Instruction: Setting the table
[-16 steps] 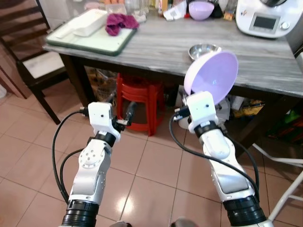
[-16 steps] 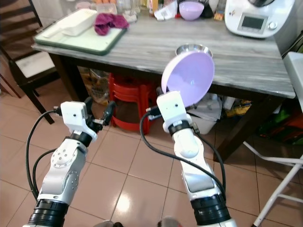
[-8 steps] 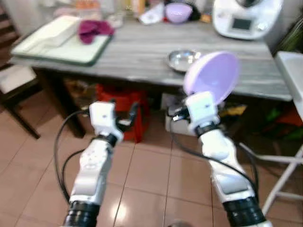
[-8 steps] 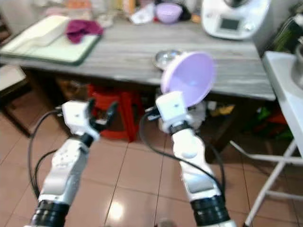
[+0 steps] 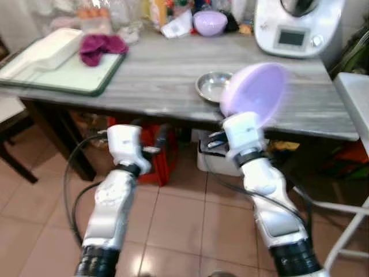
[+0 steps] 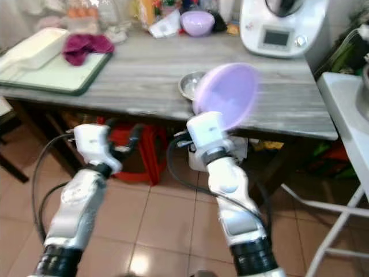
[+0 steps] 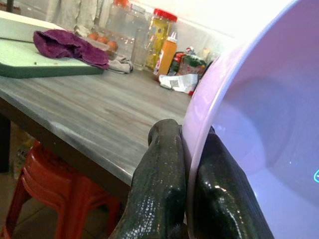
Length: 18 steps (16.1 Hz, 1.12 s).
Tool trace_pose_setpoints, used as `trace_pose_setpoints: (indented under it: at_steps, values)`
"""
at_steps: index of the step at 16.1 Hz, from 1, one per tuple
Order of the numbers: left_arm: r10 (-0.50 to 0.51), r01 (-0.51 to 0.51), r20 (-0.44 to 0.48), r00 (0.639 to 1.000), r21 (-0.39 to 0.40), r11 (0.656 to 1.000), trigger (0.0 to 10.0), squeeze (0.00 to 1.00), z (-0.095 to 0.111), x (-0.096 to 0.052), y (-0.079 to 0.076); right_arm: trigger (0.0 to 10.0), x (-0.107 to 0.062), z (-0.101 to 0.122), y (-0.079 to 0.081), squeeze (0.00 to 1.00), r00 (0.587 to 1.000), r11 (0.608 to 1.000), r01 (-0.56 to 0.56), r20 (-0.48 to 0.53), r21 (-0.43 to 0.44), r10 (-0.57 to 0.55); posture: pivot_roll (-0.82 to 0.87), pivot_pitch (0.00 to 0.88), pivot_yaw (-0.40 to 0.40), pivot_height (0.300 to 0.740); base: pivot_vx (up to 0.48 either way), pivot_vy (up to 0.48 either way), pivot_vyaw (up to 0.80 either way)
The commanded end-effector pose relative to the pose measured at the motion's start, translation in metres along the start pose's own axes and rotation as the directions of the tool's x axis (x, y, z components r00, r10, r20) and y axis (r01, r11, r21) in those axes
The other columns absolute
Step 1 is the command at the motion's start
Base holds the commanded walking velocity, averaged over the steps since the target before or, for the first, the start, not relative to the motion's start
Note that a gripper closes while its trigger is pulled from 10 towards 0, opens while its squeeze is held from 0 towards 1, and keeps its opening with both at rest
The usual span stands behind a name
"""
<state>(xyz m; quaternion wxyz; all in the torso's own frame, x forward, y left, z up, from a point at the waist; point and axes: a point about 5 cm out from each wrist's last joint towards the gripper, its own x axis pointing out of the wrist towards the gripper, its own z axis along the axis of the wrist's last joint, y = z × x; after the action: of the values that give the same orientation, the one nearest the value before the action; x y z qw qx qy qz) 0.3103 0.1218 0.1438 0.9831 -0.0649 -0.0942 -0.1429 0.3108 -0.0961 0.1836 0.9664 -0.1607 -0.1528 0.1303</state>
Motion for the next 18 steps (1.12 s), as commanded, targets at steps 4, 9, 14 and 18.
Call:
trace_pose_setpoints:
  at_steps: [4,9,14,18]
  values:
    - [-0.031,0.031,0.005,1.0,-0.009,0.999,10.0,0.0,0.0011,0.0035,-0.0098,10.0,-0.0008,0.0014,-0.01,0.0,0.999,0.999,0.033,0.01,-0.015,-0.033,-0.16,0.152,0.01,0.74,0.349,0.0,0.0]
    - [-0.029,0.029,0.005,1.0,-0.008,1.0,10.0,0.0,0.0016,0.0039,-0.0095,10.0,-0.001,0.0018,-0.01,0.0,0.999,0.999,0.031,0.013,-0.018,-0.031,-0.16,0.152,0.011,0.74,0.349,0.0,0.0]
    - [-0.031,0.031,0.005,1.0,-0.006,1.0,10.0,0.0,0.0019,0.0042,-0.0093,10.0,-0.0014,0.0034,-0.0091,0.0,0.999,0.999,0.027,0.024,-0.036,-0.026,-0.16,0.151,0.013,0.74,0.35,0.0,0.21]
    - [-0.03,0.03,0.004,1.0,-0.005,1.0,10.0,0.0,0.0019,0.0043,-0.0092,10.0,-0.0012,0.003,-0.0092,0.0,0.999,0.999,0.026,0.023,-0.037,-0.025,-0.16,0.151,0.013,0.74,0.35,0.0,0.13]
